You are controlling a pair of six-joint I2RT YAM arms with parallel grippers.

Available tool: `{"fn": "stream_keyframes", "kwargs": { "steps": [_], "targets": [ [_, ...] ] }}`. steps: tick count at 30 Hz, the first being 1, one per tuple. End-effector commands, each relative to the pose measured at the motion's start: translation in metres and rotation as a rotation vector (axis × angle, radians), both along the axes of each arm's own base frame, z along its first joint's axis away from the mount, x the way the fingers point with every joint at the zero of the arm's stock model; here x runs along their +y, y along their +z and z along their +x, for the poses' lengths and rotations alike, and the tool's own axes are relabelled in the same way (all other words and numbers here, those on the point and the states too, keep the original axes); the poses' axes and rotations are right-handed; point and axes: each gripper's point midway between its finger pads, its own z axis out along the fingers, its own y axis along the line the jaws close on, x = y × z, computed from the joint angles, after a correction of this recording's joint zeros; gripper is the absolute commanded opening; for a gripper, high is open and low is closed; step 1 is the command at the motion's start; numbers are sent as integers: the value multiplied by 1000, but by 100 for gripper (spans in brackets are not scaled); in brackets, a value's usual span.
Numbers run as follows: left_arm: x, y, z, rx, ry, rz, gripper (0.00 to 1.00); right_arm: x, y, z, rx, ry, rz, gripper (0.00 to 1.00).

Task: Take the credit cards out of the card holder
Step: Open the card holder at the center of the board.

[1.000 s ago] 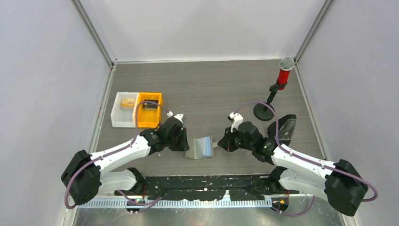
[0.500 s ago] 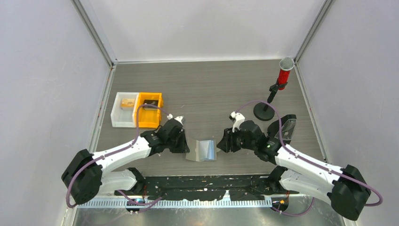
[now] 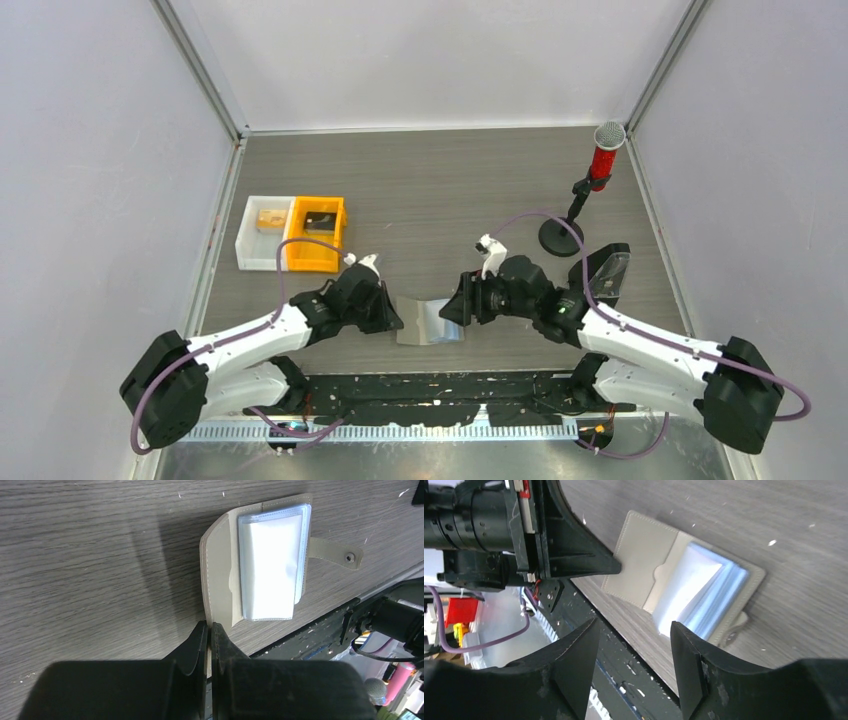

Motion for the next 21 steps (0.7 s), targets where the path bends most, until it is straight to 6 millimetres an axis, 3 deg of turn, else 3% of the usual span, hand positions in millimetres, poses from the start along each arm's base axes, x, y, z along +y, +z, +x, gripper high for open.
{"fn": "stream_keyframes", "kwargs": {
  "steps": [1, 6, 11, 21],
  "targets": [
    [-8, 10, 6, -32, 31, -71, 0, 16, -1, 1, 21, -23, 49, 62],
    [-9, 8, 4, -24, 33, -82, 0, 9, -38, 7, 65, -81, -39, 66],
    [-7, 8, 3, -31, 39, -91, 0, 9, -59, 7, 101, -92, -66, 67],
    [-9, 7, 3, -30, 30, -99, 0, 18, -75, 5, 141, -69, -56, 63]
  ]
}}
